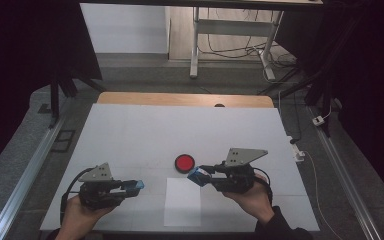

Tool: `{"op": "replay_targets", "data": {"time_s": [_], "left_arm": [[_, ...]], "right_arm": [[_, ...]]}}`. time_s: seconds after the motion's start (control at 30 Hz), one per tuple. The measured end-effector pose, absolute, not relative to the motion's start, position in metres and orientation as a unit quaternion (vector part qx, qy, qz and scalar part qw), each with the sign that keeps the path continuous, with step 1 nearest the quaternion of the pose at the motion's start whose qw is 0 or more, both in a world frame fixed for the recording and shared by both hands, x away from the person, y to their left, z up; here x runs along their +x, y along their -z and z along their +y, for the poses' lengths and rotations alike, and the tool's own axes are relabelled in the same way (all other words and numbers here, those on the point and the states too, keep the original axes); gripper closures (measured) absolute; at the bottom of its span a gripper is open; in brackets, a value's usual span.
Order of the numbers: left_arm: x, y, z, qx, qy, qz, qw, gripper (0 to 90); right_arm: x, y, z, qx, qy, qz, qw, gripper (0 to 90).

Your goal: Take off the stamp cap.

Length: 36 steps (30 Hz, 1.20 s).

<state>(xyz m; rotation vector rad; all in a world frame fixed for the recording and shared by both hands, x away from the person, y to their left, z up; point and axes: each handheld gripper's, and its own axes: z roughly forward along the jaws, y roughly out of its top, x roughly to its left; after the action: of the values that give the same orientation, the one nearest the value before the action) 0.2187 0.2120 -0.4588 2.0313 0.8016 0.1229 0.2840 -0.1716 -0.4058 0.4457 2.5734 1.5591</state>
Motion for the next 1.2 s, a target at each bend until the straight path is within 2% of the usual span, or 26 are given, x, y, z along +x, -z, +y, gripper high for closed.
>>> {"op": "replay_targets", "data": {"time_s": [0.47, 0.97, 1.2], "left_arm": [[0.194, 0.467, 0.240, 0.812, -0.102, 0.364, 0.445, 68.2], [0.174, 0.475, 0.262, 0.796, -0.115, 0.419, 0.422, 68.2], [0.172, 0.478, 0.263, 0.801, -0.116, 0.419, 0.411, 68.2]], "right_arm": [[0.284, 0.406, -0.171, 0.153, -0.507, 0.846, 0.059, 70.2], [0.284, 0.409, -0.169, 0.155, -0.502, 0.849, 0.064, 70.1], [0.283, 0.409, -0.169, 0.155, -0.499, 0.850, 0.069, 70.1]]}}
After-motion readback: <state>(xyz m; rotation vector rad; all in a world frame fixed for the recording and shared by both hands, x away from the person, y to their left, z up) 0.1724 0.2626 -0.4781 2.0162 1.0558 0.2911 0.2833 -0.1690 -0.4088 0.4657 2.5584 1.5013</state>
